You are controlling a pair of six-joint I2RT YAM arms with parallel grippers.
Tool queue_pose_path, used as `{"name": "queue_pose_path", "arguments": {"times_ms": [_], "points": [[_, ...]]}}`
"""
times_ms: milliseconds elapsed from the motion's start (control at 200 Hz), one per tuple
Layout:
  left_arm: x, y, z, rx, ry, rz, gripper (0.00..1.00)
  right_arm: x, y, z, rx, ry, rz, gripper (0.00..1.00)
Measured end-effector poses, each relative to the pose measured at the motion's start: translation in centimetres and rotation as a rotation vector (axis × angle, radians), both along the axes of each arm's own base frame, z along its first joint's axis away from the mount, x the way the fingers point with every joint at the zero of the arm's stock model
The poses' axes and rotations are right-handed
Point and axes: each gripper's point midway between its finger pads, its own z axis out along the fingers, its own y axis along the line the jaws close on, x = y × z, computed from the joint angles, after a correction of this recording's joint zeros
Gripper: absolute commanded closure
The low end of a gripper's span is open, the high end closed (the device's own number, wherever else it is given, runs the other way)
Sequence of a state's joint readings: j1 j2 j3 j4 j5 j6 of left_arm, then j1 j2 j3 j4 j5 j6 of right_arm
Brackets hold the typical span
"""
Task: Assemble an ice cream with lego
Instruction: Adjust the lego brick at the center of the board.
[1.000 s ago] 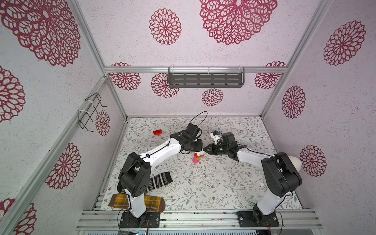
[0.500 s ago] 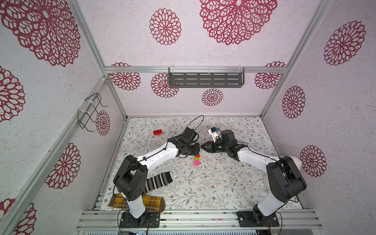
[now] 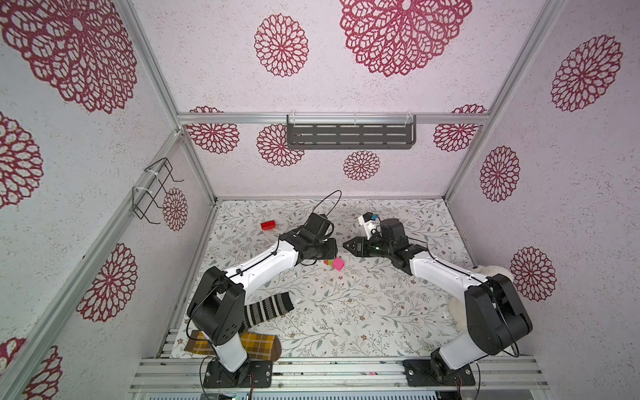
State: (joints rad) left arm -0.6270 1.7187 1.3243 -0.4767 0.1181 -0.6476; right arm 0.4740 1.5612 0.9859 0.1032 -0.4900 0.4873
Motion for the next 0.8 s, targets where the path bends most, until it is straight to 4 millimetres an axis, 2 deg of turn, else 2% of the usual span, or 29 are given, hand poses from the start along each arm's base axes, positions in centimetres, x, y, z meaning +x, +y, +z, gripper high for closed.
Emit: {"name": "queue_pose_path", "arguments": {"times_ms": [105, 230, 340, 540, 715, 801], "points": [[0.6, 2.0, -0.1, -0.026, 0.008, 0.065, 0.59, 0.0, -0.3, -0.9, -0.048, 0.004, 0.006, 0.39], [0.9, 5.2, -0.6, -0.052, 0.029, 0.167, 0.4, 0.4, -0.1, -2.9, -0.145, 0.015, 0.025, 0.25], [1.2, 7.7, -1.0, -0.109, 0.037, 0.268, 0.31, 0.7, 0.6, -4.9, -0.292, -0.005, 0.059, 0.15], [1.1, 10.6, -2.1, -0.227, 0.062, 0.397, 0.27, 1.7, 4.5, -7.7, -0.479, -0.052, 0.164, 0.14], [1.5, 11.1, -2.1, -0.302, 0.063, 0.43, 0.27, 2.4, 5.5, -9.9, -0.547, -0.033, 0.209, 0.18], [1.4, 11.3, -2.4, -0.326, 0.07, 0.436, 0.27, 2.9, 5.8, -10.6, -0.584, -0.029, 0.217, 0.23]]}}
